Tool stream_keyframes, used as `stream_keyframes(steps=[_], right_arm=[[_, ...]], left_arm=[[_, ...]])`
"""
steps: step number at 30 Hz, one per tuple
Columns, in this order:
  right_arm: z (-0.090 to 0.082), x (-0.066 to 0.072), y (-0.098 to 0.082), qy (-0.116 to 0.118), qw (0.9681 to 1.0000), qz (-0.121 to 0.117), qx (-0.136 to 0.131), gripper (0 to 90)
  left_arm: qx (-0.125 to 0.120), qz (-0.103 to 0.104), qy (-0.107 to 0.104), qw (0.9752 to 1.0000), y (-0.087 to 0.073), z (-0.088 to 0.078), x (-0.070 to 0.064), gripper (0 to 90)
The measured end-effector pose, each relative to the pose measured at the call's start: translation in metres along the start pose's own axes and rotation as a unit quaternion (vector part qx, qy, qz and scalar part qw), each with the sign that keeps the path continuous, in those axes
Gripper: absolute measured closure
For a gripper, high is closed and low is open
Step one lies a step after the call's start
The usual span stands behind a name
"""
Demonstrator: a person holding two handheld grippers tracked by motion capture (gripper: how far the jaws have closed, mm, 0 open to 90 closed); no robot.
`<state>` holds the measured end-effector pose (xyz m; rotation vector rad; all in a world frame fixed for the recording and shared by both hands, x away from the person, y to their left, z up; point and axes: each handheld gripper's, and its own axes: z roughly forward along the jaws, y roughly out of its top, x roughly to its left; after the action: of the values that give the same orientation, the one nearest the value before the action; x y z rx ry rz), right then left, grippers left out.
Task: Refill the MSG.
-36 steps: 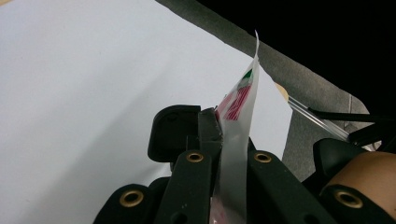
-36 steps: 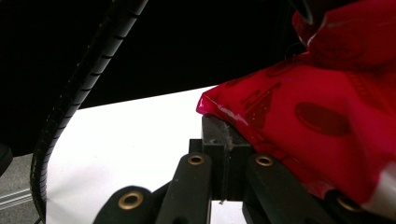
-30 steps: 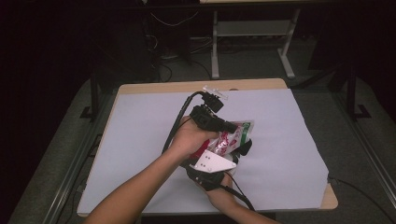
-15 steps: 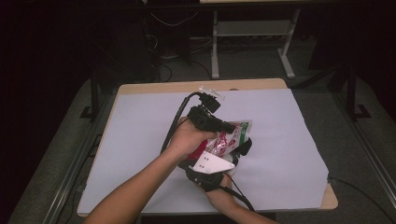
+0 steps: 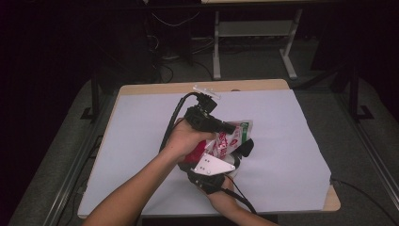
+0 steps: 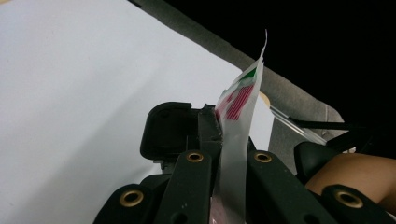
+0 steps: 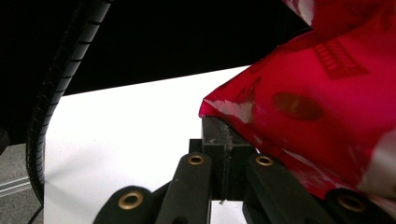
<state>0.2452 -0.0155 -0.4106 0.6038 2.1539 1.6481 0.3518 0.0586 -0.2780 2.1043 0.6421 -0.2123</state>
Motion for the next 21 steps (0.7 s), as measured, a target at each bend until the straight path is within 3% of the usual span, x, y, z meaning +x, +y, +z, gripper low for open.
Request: stream_keyframes(steps=[21], right_arm=[[0.003, -0.001, -0.007, -0.008, 0.9995, 0.007, 0.030, 90.0]], left_arm=[[-0.023, -0.011, -0.032, 0.9991, -0.007, -0.020, 0.006, 89.8]])
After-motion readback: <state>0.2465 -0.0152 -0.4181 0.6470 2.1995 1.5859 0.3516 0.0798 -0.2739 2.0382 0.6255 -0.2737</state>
